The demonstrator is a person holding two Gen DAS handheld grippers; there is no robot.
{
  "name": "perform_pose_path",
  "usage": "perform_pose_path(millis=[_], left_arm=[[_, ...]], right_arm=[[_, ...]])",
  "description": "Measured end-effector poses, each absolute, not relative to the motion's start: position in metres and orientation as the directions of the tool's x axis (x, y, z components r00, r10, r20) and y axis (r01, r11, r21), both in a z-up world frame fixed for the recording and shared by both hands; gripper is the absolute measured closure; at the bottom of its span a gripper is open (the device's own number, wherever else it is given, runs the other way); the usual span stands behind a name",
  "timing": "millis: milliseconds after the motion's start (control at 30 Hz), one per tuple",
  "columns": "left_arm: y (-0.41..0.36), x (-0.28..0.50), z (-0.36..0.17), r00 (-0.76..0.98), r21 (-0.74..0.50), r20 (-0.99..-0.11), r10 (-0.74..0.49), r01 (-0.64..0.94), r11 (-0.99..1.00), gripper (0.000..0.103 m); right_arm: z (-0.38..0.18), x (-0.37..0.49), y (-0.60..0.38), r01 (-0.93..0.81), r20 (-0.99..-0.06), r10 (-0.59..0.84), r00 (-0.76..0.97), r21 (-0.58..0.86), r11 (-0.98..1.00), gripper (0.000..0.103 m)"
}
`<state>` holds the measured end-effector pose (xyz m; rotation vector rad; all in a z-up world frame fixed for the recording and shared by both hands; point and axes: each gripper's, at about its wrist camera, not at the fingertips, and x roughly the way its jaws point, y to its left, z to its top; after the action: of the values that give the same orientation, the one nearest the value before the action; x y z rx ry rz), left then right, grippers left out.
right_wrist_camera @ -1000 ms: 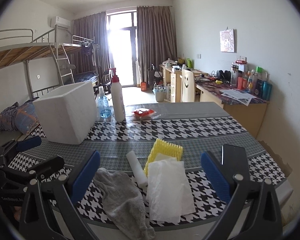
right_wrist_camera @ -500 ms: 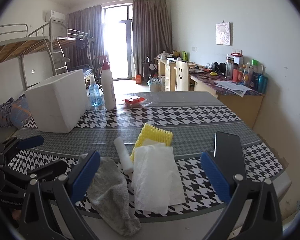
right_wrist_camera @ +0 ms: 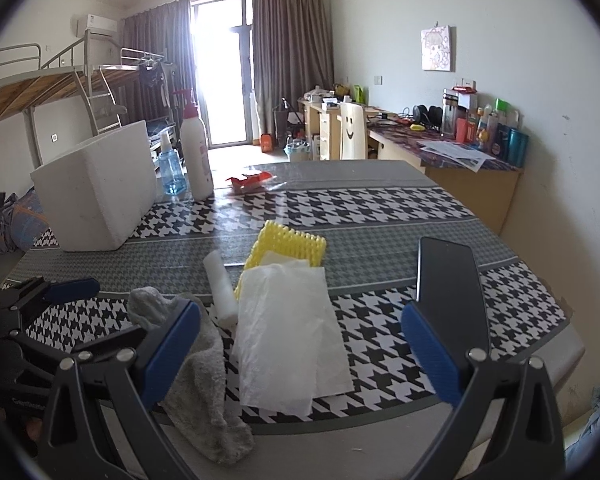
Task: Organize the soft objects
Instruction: 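Move the left tool down onto the grey sock and close on it, then lift the grey sock with the left tool while the right tool closes on the white tissue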
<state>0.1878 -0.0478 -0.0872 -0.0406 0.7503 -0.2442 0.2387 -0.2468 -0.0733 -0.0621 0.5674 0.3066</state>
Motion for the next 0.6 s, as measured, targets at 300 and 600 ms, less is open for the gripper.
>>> perform_pose_path(millis=[300,600], left_arm=[[-0.060,0.201,-0.097,0.672,-0.114,-0.700,-0.241,0.227,0.967,0.021],[-0.070,0.211,-0.112,0.623,-0.100,-0.747,-0.234,0.242,0.965,0.046]], right_arm=[[-0.080,0.244,-0.252,-0.289,-0.555,0.255,0.792,0.028,0.957,0.001],[-0.084,0.246,-0.253,-0.291,-0.566,0.256,0.783,0.030,0.956,0.001]])
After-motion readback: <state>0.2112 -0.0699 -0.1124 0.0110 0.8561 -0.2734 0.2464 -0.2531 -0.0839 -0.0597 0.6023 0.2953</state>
